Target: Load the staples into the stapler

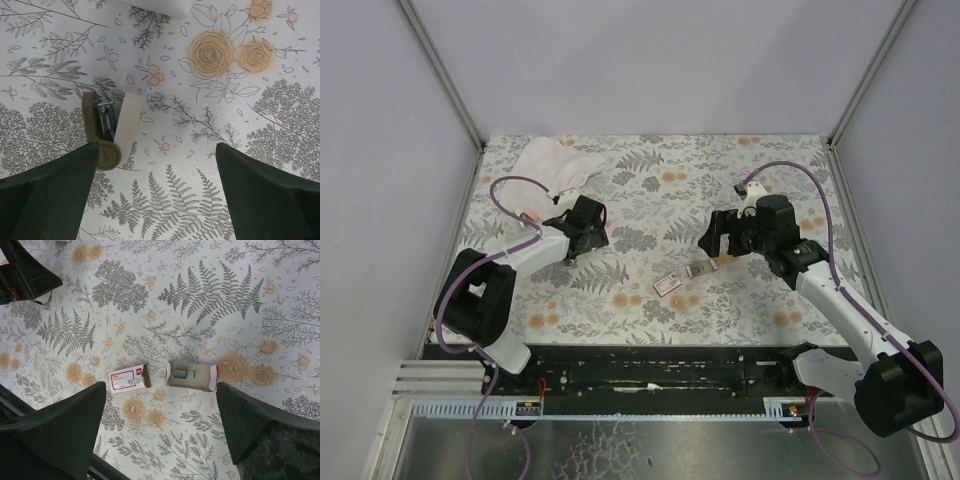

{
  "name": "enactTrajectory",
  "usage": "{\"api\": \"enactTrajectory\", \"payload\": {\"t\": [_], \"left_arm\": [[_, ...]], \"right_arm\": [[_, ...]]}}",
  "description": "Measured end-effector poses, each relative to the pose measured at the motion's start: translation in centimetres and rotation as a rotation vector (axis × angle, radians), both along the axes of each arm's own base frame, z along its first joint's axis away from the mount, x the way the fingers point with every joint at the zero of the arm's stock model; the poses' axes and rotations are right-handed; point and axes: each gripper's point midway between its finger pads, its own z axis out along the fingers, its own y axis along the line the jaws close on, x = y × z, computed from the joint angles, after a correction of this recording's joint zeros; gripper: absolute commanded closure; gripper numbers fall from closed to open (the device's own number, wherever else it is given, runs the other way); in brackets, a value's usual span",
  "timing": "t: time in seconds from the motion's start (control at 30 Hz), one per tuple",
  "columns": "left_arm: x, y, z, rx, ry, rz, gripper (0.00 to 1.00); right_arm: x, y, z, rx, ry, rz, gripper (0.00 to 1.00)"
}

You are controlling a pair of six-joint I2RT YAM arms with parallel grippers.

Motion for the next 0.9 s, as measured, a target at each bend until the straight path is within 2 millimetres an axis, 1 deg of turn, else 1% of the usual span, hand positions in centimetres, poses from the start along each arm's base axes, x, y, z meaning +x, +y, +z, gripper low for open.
{"api": "enactTrajectory", "payload": {"t": [0.2,0.33,0.43,0.5,0.53,0.57,0.67,0.73,0.8,0.9], "left_arm": [[0.2,1.4,0.5,0.013,-0.017,0.050,0.00],[0.3,2.7,0.3,0.016,-0.014,0.084,0.00],[0.1,3.3,-0.1,0.016,-0.005,0.100,0.05],[0.0,3.7,-0.5,0.014,0.006,0.107,0.11],[0.0,3.8,-0.8,0.012,0.012,0.110,0.17],[0.1,3.8,-1.1,0.010,0.018,0.111,0.20],[0.0,4.0,-2.1,0.015,0.045,0.110,0.27],[-0.1,4.0,-2.8,0.020,0.065,0.106,0.35],[-0.1,4.0,-3.3,0.020,0.075,0.101,0.45],[0.2,3.9,-3.3,0.018,0.066,0.092,0.63]], "right_arm": [[0.0,0.0,0.0,0.004,0.005,-0.003,0.03],[0.0,0.1,-0.5,0.001,0.022,-0.004,0.03],[0.0,0.1,-1.2,-0.005,0.045,-0.006,0.03],[0.0,0.1,-1.4,-0.008,0.056,-0.006,0.03],[0.0,0.1,-1.5,-0.009,0.058,-0.006,0.03],[0.0,0.1,-1.5,-0.009,0.059,-0.007,0.03],[-0.1,0.1,-1.6,-0.011,0.063,-0.007,0.03],[-0.2,0.0,-1.7,-0.013,0.066,-0.007,0.03],[-0.2,0.0,-1.7,-0.014,0.069,-0.007,0.03],[-0.3,0.0,-1.8,-0.015,0.073,-0.007,0.03]]}}
